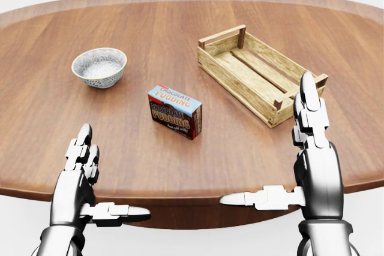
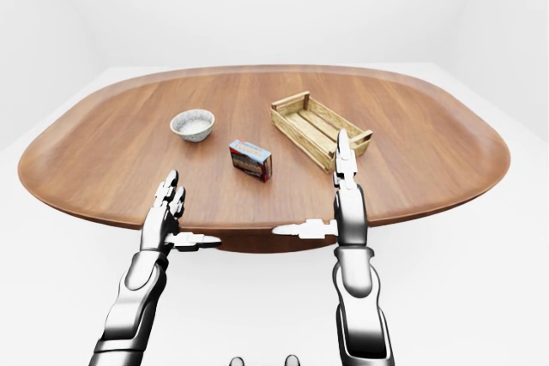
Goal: Pick up the chocolate pudding and put it in the tray.
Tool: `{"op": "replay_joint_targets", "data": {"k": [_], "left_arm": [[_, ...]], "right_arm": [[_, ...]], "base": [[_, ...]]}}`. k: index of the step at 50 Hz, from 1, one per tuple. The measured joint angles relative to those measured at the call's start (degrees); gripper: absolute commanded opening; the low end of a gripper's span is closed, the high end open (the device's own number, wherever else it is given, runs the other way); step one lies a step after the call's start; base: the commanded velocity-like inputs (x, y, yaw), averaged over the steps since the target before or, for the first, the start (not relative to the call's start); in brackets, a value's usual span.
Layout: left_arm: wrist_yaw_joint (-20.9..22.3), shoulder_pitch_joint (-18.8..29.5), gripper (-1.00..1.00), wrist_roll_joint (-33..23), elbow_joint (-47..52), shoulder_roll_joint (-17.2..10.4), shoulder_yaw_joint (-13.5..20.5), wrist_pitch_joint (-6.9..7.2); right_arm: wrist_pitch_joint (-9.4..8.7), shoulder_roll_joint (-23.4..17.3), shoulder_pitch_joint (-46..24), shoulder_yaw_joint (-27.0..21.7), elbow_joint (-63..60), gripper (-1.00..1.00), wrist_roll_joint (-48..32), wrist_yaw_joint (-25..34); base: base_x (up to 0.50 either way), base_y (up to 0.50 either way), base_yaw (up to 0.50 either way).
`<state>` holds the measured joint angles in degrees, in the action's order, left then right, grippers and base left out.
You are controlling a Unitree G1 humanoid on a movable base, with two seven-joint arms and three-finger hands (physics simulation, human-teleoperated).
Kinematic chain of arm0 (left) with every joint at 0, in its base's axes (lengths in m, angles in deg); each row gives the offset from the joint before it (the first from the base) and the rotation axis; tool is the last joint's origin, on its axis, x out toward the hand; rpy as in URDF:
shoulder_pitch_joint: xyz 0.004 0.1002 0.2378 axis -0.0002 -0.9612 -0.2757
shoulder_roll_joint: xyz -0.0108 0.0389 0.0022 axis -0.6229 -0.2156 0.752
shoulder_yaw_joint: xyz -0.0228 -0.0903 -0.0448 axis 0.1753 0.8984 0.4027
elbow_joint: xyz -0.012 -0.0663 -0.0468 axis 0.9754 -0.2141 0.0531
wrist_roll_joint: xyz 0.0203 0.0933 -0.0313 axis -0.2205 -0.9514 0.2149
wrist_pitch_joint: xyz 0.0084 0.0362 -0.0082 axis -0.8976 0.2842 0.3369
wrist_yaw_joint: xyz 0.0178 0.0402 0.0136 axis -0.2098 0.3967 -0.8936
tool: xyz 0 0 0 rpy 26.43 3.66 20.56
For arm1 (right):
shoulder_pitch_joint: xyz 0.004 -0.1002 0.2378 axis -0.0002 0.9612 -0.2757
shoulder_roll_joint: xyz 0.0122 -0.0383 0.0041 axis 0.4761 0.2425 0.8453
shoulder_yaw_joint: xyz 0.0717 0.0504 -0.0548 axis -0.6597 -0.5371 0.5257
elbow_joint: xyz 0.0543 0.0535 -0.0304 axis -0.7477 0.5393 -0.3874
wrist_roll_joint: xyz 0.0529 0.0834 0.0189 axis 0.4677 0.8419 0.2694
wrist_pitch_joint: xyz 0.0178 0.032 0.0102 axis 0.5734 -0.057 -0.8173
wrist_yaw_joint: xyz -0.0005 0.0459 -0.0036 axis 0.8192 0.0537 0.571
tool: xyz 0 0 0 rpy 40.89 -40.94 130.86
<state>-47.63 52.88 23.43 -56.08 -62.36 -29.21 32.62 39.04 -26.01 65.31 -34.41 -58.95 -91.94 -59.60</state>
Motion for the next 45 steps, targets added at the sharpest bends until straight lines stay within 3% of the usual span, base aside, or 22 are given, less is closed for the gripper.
{"op": "replay_joint_targets", "data": {"k": [10, 20, 39, 45], "left_arm": [[0.0, 0.0, 1.0, 0.0, -0.1, 0.0, 0.0, -0.09], [0.0, 0.0, 1.0, 0.0, -0.1, 0.0, 0.0, -0.12], [-0.1, 0.2, 1.0, -0.1, -0.7, 0.0, 0.0, -0.49], [-0.1, 0.1, 1.0, -0.2, -0.5, 0.0, 0.0, -0.33]], "right_arm": [[-0.08, 0.0, 0.0, 0.0, -0.1, 1.0, 0.0, 0.0], [1.19, 0.0, 0.2, 0.1, 1.0, 1.0, 0.0, -0.1], [0.29, 0.0, 0.0, 0.0, 0.4, 1.0, 0.0, 0.2], [0.73, 0.0, 0.1, 0.1, 0.8, 1.0, 0.0, 0.2]], "base": [[0.19, 0.0, 0.0], [0.19, 0.0, 0.0], [0.19, 0.0, 0.0], [0.19, 0.0, 0.0]]}}
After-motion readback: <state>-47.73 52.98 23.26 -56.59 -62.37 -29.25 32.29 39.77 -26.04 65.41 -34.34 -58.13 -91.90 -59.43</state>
